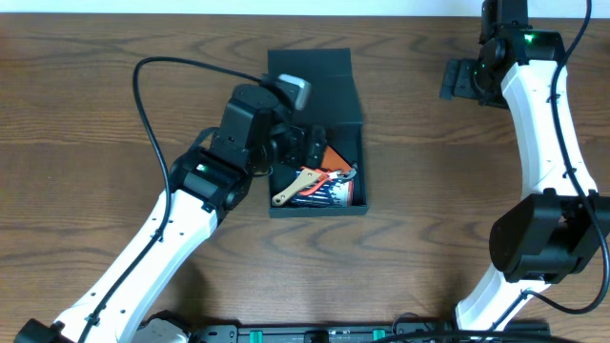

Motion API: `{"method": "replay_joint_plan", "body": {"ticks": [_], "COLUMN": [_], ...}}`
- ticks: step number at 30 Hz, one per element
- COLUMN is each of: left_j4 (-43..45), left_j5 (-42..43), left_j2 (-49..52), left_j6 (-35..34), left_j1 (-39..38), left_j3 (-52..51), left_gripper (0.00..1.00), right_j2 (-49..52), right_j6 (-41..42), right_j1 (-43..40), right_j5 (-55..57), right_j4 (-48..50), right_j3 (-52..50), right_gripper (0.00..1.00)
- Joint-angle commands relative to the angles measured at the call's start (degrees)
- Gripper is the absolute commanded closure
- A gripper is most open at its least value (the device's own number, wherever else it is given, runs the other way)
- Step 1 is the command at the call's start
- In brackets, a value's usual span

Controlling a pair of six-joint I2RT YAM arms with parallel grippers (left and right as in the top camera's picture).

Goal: Pack container
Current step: 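Withdraw the left gripper and bring the right gripper toward the box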

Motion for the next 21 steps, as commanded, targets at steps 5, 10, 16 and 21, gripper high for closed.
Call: {"method": "replay_joint_plan", "body": {"ticks": [5,10,16,21], "left_j4": [-4.42,-5.22,-6.16,-9.29], "left_j5": [-14.19,-14.19,-14.14,-14.1], "left_j2": [-0.07,-0.04,0.48,2.27], "left_j6": [-14.19,-15.04,-15.02,-15.02], "left_j1": [5.9,11.41,16.98,18.49], "left_j3": [1.11,1.11,0.85,0.15], "left_gripper": [0.01,0.02,0.0,0.22], "right_j2": [-0.79,-0.79,-0.79,-0.79], "right_j6": [1.07,1.07,1.07,-0.07], "right_j1": [0.07,0.07,0.07,0.07], "right_j5": [-4.26,-7.63,-7.82,-7.8], "right_j4": [-1.03,-1.03,-0.98,-0.33], "right_j3": [1.18,1.18,1.11,-0.26], "right_gripper": [0.01,0.11,0.75,0.99]}}
